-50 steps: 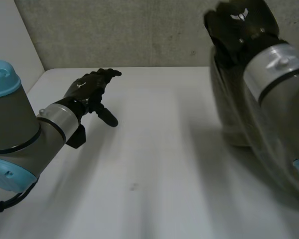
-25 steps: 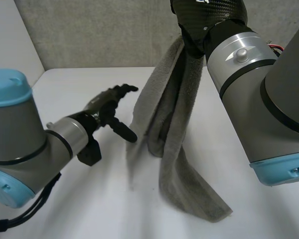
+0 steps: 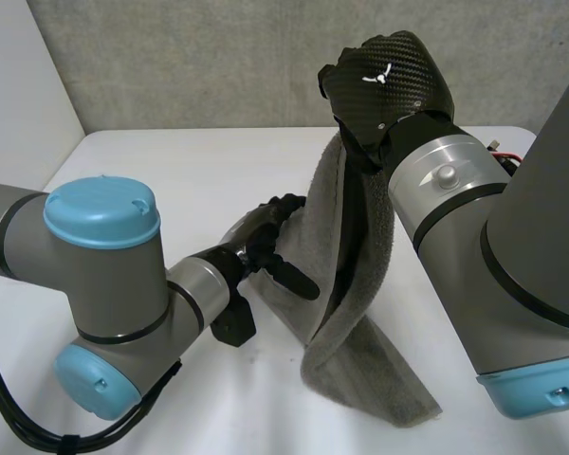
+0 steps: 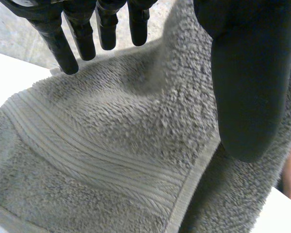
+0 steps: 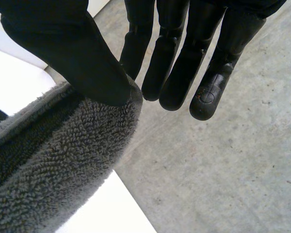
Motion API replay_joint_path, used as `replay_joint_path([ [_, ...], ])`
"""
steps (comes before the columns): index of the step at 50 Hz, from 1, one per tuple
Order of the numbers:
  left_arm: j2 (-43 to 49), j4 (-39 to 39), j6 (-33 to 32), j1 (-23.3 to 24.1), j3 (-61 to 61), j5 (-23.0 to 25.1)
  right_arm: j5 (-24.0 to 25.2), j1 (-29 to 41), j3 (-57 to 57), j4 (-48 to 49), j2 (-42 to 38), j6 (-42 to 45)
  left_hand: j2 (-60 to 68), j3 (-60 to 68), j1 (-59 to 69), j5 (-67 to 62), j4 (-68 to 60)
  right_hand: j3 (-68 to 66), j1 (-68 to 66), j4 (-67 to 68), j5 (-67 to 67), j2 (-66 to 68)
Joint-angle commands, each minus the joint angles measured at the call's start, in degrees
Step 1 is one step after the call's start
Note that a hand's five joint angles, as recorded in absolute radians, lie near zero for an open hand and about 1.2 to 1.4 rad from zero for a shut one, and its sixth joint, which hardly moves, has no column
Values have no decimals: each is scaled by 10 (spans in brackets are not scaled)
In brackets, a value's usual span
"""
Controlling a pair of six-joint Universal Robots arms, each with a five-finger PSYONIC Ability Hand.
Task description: Fold the laundry
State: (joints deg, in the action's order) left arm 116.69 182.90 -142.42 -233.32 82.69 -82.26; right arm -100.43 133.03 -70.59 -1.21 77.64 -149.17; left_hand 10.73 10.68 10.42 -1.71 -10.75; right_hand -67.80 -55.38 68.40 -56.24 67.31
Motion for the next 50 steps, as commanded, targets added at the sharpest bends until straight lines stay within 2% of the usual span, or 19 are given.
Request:
replay_joint_path([
  [1,37,57,-4,19,-26,-38,-1,1,-8,-2,4,-20,199,199,202,-189,-199,-122,-246,116,-138,127],
  [2,37,57,-4,19,-26,-38,-1,1,-8,-2,4,-20,200,201,203,-190,-200,-122,-246,116,-138,127],
  [3,50,67,-6,23,-38,-43,-1,-1,-12,-2,9,-27,355,355,358,-345,-355,-122,-246,116,-138,127],
  [4,62,76,-7,24,-46,-47,0,-3,-17,-2,15,-32,590,590,593,-580,-589,-122,-246,116,-138,127],
  [5,62,76,-7,24,-46,-47,0,-3,-17,-2,15,-32,592,593,595,-582,-592,-122,-246,116,-138,127],
  [6,69,84,-11,24,-53,-51,1,-3,-24,-2,18,-36,692,692,695,-682,-692,-122,-246,116,-138,127],
  [13,30,88,-57,17,-61,-66,2,-19,-43,0,14,-33,693,693,696,-683,-693,-122,-246,116,-138,127],
  [21,-103,65,-178,-72,2,-55,11,-79,-45,0,-16,-38,693,693,696,-683,-693,-122,-246,116,-138,127],
  [23,-133,36,-238,-93,29,-37,11,-78,-47,-4,-34,-39,693,693,696,-683,-693,-122,-246,116,-138,127],
  [26,-143,17,-266,-101,43,-19,20,-76,-57,-7,-56,-54,693,693,696,-683,-693,-122,-246,116,-138,127],
  [28,-151,-24,-313,-108,62,20,33,-75,-62,-11,-65,-65,693,693,696,-683,-693,-122,-246,116,-138,127],
  [33,-146,-95,-375,-128,70,60,94,-71,-67,-44,-102,-96,693,693,696,-683,-693,-122,-246,116,-138,127],
  [37,-128,-139,-418,-146,64,64,126,-68,-55,-77,-135,-115,693,693,696,-683,-693,-122,-246,116,-138,127],
  [39,-100,-160,-471,-156,52,64,140,-66,-41,-100,-160,-119,693,693,696,-683,-693,-122,-246,116,-138,127],
  [40,-100,-160,-472,-156,52,64,140,-66,-41,-100,-160,-119,693,693,696,-683,-693,-122,-246,116,-138,127],
  [42,-71,-162,-535,-165,14,63,138,-66,-16,-104,-189,-114,693,693,696,-683,-693,-122,-246,116,-138,127],
  [45,-54,-160,-559,-165,-13,63,136,-68,5,-103,-203,-113,693,693,696,-683,-693,-122,-246,116,-138,127],
  [48,-26,-145,-588,-160,-97,65,126,-70,65,-99,-219,-112,693,693,696,-683,-693,-122,-246,116,-138,127],
  [50,-1,-100,-588,-154,-203,66,92,-72,153,-56,-225,-103,693,693,696,-683,-693,-122,-246,116,-138,127],
])
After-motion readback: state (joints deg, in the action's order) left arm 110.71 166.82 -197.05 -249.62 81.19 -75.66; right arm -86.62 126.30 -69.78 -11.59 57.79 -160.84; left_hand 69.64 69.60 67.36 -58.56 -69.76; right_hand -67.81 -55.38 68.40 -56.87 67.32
